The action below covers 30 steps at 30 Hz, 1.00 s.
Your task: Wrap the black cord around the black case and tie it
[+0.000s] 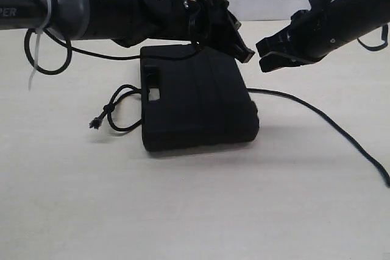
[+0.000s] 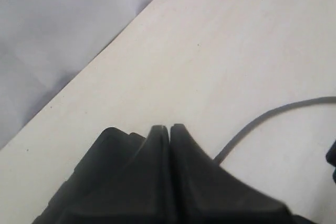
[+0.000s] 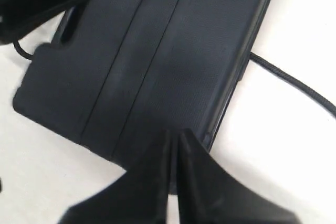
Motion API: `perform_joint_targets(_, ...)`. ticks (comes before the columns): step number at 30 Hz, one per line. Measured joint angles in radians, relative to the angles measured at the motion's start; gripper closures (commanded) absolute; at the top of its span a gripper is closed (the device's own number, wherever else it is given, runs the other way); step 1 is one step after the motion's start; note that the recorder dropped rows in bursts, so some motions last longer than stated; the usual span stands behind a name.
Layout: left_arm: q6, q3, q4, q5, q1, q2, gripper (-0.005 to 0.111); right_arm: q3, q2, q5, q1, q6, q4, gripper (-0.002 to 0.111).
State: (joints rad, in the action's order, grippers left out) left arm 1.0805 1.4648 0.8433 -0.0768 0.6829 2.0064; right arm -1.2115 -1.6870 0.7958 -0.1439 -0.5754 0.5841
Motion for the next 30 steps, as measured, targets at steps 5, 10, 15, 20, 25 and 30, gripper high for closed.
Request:
perform_joint_targets(5, 0.016, 0.007, -0.017, -0.034, -0.001, -0.006, 0.107, 0.000, 0.000, -0.002, 0.000, 0.000, 0.000, 0.096)
perform_joint_targets(10, -0.003, 0.007, -0.105, -0.155, -0.042, -0.074, 0.107, 0.000, 0.000, -0.004, 0.000, 0.000, 0.000, 0.080)
perform_joint_targets(15, -0.065, 0.013, -0.122, -0.384, -0.188, -0.163, 0.105, 0.000, 0.000, 0.007, 0.000, 0.000, -0.004, 0.071)
perform_joint_targets(20, -0.255, 0.013, -0.291, -0.578, -0.363, -0.174, 0.081, 0.000, 0.008, 0.024, -0.005, 0.000, -0.005, 0.071)
perform_joint_targets(25, -0.381, 0.013, -0.459, -0.674, -0.464, -0.146, 0.069, -0.004, 0.043, 0.001, -0.106, 0.060, -0.032, 0.071)
perform_joint_targets(30, -0.441, -0.024, -0.663, -0.738, -0.513, -0.133, 0.069, -0.055, 0.011, -0.058, -0.220, 0.319, -0.168, 0.071)
